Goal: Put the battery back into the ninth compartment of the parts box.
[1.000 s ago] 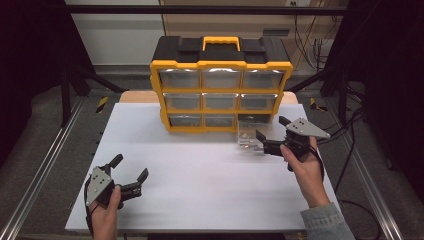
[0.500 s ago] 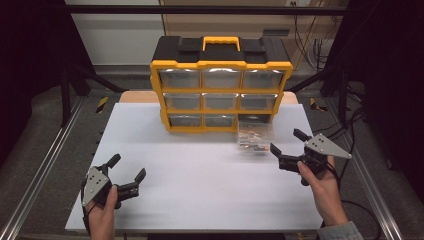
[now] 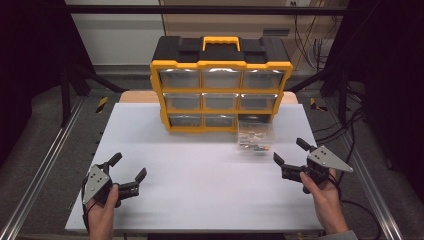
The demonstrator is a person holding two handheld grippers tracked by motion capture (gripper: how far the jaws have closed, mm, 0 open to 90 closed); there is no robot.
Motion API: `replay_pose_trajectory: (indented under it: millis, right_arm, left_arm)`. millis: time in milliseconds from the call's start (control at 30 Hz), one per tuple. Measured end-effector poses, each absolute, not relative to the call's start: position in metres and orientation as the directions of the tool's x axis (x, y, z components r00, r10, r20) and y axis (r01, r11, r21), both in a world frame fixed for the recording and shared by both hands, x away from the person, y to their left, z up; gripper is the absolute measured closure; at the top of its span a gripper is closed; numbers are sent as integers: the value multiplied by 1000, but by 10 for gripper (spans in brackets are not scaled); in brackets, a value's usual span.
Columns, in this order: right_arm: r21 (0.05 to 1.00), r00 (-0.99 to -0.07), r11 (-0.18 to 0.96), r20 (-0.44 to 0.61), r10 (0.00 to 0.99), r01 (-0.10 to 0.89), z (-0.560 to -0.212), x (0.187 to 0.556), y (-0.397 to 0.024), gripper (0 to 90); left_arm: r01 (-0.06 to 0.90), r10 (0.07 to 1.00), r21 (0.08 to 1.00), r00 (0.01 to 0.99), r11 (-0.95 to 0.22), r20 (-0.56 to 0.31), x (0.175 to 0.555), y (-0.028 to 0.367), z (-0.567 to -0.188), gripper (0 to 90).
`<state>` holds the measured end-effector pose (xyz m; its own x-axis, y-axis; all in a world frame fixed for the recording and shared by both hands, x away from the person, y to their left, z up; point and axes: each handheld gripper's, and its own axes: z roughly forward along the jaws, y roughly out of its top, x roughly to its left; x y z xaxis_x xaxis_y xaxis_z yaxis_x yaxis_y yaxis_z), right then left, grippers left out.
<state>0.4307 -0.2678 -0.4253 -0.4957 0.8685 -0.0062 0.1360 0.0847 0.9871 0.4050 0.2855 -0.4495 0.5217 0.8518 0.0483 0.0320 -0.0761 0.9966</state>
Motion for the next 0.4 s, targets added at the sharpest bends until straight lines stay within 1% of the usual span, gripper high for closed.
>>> replay_pose_trajectory:
  millis: [133,200,400]
  right_arm:
    - [988,-505,103,-33,863,112,-433,429,-264,72]
    - [989,-514,115,-48,856,98,-443,427,-261,72]
    - [988,-516,94,-19,857,120,-456,426,-256,69]
  left_arm:
    - [28,847,996,528,-81,54,405,283,-449,19]
    - [22,842,996,536,-81,56,405,282,-449,19]
    - [36,839,997,543,-74,43,407,279,-451,19]
